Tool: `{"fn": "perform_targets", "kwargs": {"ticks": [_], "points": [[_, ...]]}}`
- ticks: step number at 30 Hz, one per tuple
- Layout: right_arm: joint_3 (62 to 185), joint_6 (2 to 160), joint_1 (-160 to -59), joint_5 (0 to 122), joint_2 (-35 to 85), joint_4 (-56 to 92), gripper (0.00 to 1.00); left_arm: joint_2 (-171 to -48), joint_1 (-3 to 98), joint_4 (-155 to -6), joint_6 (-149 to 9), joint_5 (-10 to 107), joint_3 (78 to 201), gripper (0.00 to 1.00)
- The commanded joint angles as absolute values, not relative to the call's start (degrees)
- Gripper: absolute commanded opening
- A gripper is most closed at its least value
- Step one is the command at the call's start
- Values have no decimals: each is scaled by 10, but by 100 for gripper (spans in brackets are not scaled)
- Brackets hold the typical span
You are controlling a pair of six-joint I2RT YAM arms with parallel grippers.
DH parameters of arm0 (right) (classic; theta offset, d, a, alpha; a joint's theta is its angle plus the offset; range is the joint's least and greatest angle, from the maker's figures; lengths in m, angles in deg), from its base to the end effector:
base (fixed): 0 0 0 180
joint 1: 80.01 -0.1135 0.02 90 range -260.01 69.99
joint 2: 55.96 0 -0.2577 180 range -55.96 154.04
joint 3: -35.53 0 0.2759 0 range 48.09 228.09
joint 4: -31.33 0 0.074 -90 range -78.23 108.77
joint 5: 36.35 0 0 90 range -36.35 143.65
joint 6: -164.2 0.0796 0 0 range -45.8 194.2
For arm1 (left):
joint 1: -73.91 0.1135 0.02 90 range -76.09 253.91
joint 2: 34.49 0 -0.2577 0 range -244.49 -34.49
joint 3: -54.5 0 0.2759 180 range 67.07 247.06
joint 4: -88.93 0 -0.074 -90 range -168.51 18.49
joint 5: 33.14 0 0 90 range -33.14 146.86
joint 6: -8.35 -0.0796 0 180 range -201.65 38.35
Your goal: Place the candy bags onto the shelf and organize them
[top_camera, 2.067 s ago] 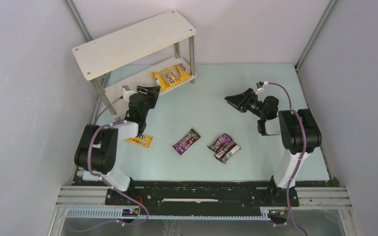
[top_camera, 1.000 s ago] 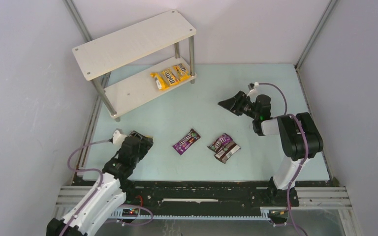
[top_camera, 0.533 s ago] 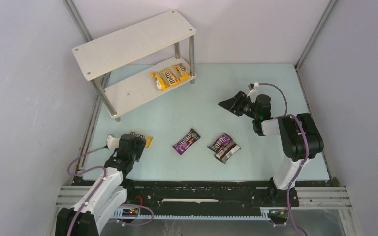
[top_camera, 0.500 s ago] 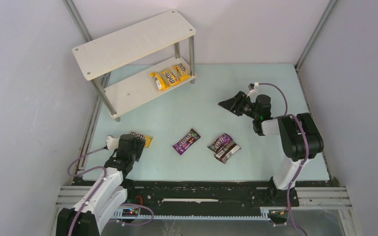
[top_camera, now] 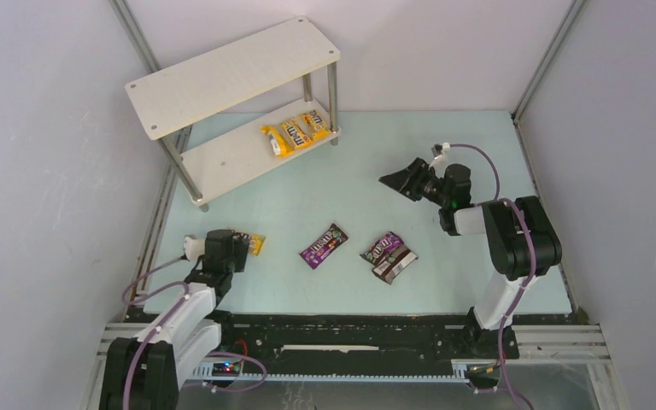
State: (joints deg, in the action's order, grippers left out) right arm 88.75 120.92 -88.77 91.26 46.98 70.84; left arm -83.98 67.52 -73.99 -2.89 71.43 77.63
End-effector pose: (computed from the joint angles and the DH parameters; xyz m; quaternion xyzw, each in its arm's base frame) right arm 0.3790 0.1076 0.1299 0.0407 0.7540 0.5015 0.4223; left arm 0.2104 -0.0034 0.0831 -0.5784 0.7058 -0.1795 0.3675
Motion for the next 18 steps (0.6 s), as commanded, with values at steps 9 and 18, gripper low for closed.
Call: {"fn": "perform_targets", "kwargs": {"ticks": [9,18], "points": [[902,1215,-885,918,460,740,71,-857,686,-756,-28,727,752,31],[902,1219,-883,920,463,744,71,-847,686,-776,-74,706,760,5]]}}
